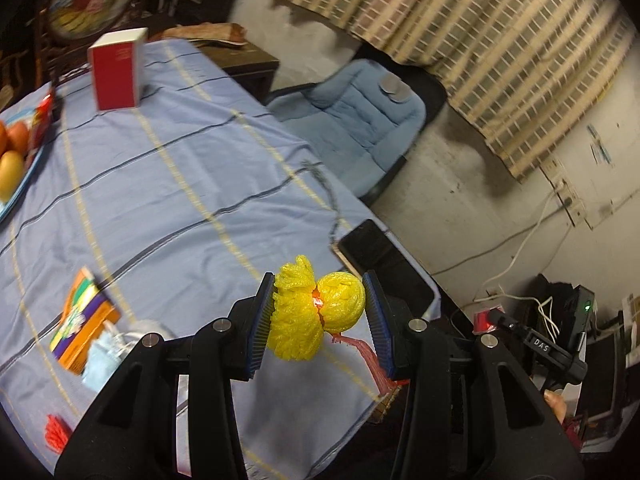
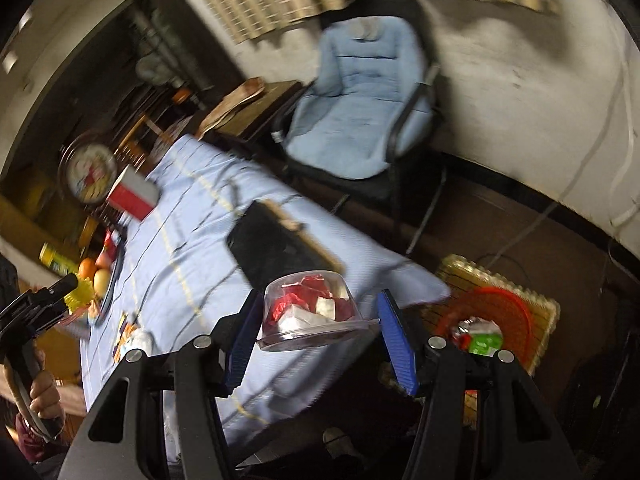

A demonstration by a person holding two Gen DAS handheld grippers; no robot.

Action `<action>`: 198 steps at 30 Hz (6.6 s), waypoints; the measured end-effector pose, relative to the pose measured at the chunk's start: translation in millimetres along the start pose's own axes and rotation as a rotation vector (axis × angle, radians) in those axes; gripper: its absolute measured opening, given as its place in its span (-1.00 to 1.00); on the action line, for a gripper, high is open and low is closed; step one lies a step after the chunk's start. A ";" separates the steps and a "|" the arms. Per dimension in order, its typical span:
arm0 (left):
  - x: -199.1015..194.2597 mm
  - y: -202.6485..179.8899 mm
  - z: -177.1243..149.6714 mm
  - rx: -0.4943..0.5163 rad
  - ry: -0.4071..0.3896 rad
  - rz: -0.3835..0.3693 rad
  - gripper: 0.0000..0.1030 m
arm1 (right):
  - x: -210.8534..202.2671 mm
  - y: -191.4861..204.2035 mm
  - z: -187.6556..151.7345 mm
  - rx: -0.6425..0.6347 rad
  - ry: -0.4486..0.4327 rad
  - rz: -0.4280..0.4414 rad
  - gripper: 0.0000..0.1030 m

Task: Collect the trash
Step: 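Carry the nets and plastic box over the red wastebasket and open both grippers, then bring both empty grippers back over the table, then grasp the striped orange snack box with the left gripper, then grasp the white medicine box with the right gripper while left holds the snack box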

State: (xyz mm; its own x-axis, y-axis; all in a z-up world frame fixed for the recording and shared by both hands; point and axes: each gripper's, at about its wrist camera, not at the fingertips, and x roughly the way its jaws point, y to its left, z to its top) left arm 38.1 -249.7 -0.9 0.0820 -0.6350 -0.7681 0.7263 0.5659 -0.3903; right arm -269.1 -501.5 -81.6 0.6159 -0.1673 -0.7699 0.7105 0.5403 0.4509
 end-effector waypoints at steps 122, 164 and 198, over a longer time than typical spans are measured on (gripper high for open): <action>-61.3 204.0 -93.6 -0.455 -0.010 0.360 0.61 | 75.7 191.8 -21.7 -0.407 0.198 0.011 0.72; -73.1 264.7 -99.4 -0.361 -0.002 0.310 0.09 | 72.6 244.9 -76.1 -0.565 0.246 -0.079 0.72; -206.1 267.5 -183.8 -0.567 -0.194 0.458 0.01 | 109.7 361.5 -153.1 -0.907 0.433 0.246 0.72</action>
State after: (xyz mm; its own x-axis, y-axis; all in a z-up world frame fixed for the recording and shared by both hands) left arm 90.1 129.2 -40.2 0.4480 -0.3223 -0.8339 0.1318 0.9464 -0.2950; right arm 3.1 -198.3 -72.2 0.4063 0.2459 -0.8800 -0.0525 0.9678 0.2462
